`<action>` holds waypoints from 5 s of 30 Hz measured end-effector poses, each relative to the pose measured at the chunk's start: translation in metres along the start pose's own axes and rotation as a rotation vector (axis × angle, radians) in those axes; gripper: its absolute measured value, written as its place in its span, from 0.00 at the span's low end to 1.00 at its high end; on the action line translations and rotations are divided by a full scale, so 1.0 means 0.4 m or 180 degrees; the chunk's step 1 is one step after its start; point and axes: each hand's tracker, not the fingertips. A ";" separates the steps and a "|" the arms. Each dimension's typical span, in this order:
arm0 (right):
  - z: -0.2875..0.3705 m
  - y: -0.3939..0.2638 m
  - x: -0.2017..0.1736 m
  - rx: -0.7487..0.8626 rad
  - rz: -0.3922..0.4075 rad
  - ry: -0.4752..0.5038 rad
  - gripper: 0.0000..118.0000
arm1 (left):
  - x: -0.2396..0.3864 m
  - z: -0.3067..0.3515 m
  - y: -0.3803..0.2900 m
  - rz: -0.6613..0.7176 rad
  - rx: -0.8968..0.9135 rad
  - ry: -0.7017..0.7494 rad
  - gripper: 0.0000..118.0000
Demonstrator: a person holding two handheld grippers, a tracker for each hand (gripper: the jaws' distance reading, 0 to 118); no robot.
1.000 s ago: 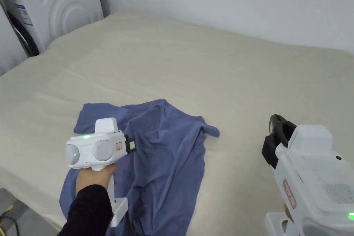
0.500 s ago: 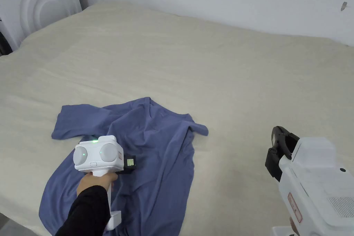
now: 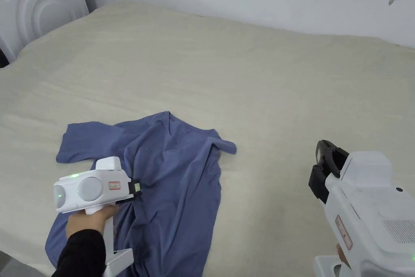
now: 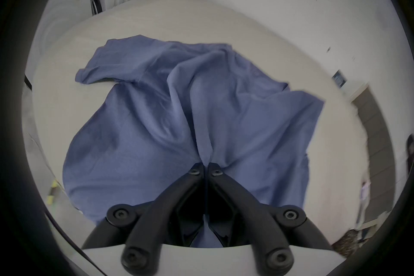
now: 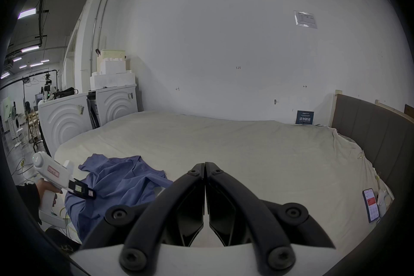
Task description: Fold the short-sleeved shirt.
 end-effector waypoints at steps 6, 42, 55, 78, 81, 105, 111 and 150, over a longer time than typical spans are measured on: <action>0.033 0.012 0.021 0.0055 -0.0063 -0.0044 0.00 | -0.035 0.088 0.019 0.0479 0.0329 -0.0731 0.00; 0.355 0.096 0.355 0.0674 -0.0244 -0.1048 0.00 | 0.970 0.350 0.224 -0.1039 0.0765 -0.2713 0.00; 0.423 0.035 0.444 0.0569 -0.0340 -0.1365 0.00 | 1.077 0.064 -0.021 -0.1350 -0.0254 -0.2371 0.00; 0.413 -0.021 0.476 0.0341 -0.0382 -0.1393 0.00 | 1.022 -0.195 -0.372 -0.1927 -0.1102 -0.1277 0.50; 0.417 -0.014 0.475 0.0361 -0.0388 -0.1386 0.00 | 1.027 -0.130 -0.331 -0.1781 -0.0848 -0.1452 0.83; 0.413 0.077 0.422 0.0628 -0.0155 -0.1332 0.00 | 0.769 0.302 -0.205 -0.2022 0.2503 -0.0463 0.54; 0.406 0.080 0.404 0.0632 -0.0119 -0.1298 0.00 | 0.693 0.309 -0.206 -0.1810 0.2521 -0.0548 0.09; 0.327 0.009 0.470 0.0326 -0.0214 -0.1360 0.00 | 0.760 -0.202 -0.204 -0.1454 -0.0361 -0.0518 0.20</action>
